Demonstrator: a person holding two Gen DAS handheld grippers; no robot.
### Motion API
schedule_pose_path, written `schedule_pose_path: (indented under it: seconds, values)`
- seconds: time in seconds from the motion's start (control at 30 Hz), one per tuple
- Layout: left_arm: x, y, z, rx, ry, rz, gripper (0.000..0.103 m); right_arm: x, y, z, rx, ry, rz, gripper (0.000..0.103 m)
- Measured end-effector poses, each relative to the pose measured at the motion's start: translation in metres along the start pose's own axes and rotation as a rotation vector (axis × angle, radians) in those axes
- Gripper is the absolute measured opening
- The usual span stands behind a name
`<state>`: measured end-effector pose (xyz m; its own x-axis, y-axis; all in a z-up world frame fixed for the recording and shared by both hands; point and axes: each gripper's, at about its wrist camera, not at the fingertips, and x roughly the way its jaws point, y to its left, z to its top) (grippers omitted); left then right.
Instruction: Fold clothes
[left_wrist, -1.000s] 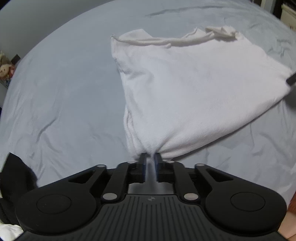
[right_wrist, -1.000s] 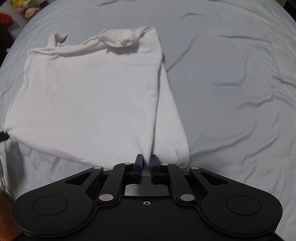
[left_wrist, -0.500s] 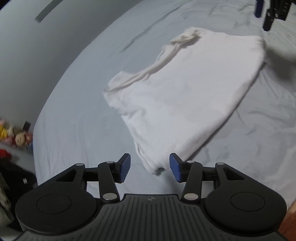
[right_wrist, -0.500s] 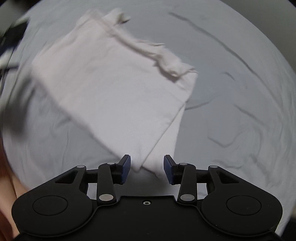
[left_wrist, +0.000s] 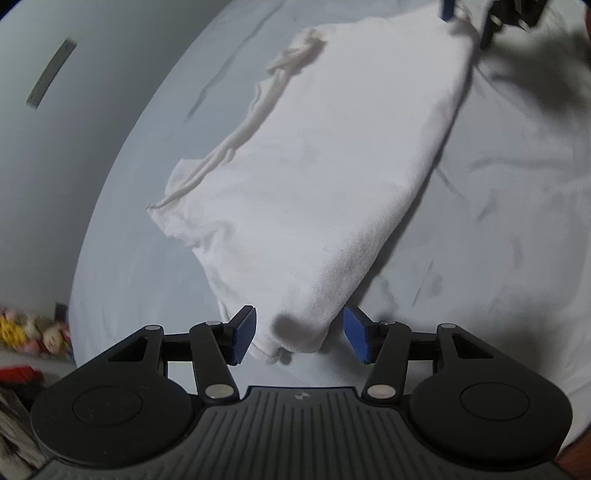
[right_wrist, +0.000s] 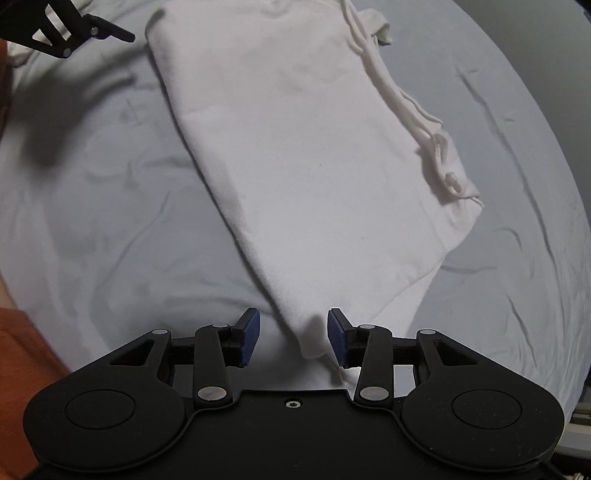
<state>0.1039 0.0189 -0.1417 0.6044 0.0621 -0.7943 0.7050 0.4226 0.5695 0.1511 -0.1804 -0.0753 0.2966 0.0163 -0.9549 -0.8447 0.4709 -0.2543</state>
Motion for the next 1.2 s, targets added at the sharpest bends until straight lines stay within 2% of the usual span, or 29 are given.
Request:
schedule_pose_path:
  seconds: [0.2, 0.33, 0.43, 0.57, 0.63, 0.7, 0.73, 0.83, 0.87, 0.93, 1.07, 1.2]
  values:
    - [0.012, -0.023, -0.006, 0.152, -0.036, 0.042, 0.051, 0.015, 0.007, 0.000, -0.102, -0.012, 0.012, 0.039]
    - [0.020, -0.039, -0.016, 0.271, -0.038, 0.081, 0.051, 0.029, 0.025, -0.007, -0.260, 0.019, -0.049, 0.041]
    - [0.029, -0.043, -0.019, 0.294, -0.024, 0.105, 0.051, 0.040, 0.031, -0.014, -0.331, 0.025, -0.094, 0.041]
    - [0.041, -0.041, -0.015, 0.268, -0.018, 0.118, 0.051, 0.045, 0.029, -0.012, -0.324, 0.017, -0.117, 0.040]
    - [0.046, -0.040, -0.007, 0.252, 0.006, 0.150, 0.042, 0.046, 0.028, -0.011, -0.322, 0.015, -0.136, 0.029]
    - [0.054, -0.047, 0.003, 0.252, 0.069, 0.204, 0.037, 0.048, 0.026, -0.009, -0.307, 0.010, -0.153, 0.025]
    - [0.055, -0.051, 0.006, 0.263, 0.086, 0.218, 0.030, 0.048, 0.026, -0.009, -0.299, 0.007, -0.158, 0.023]
    - [0.066, -0.073, 0.018, 0.293, 0.173, 0.284, 0.019, 0.049, 0.027, -0.009, -0.294, 0.004, -0.170, 0.022]
    - [0.067, -0.075, 0.021, 0.278, 0.188, 0.295, 0.018, 0.049, 0.028, -0.008, -0.294, 0.004, -0.174, 0.021]
    - [0.067, -0.075, 0.029, 0.206, 0.218, 0.310, 0.012, 0.046, 0.026, -0.006, -0.282, 0.003, -0.181, 0.012]
    - [0.050, -0.063, 0.040, 0.076, 0.222, 0.287, 0.008, 0.033, 0.021, 0.003, -0.214, 0.005, -0.161, 0.009]
    - [0.036, -0.055, 0.041, 0.033, 0.211, 0.294, 0.008, 0.021, 0.024, 0.009, -0.212, 0.031, -0.141, 0.009]
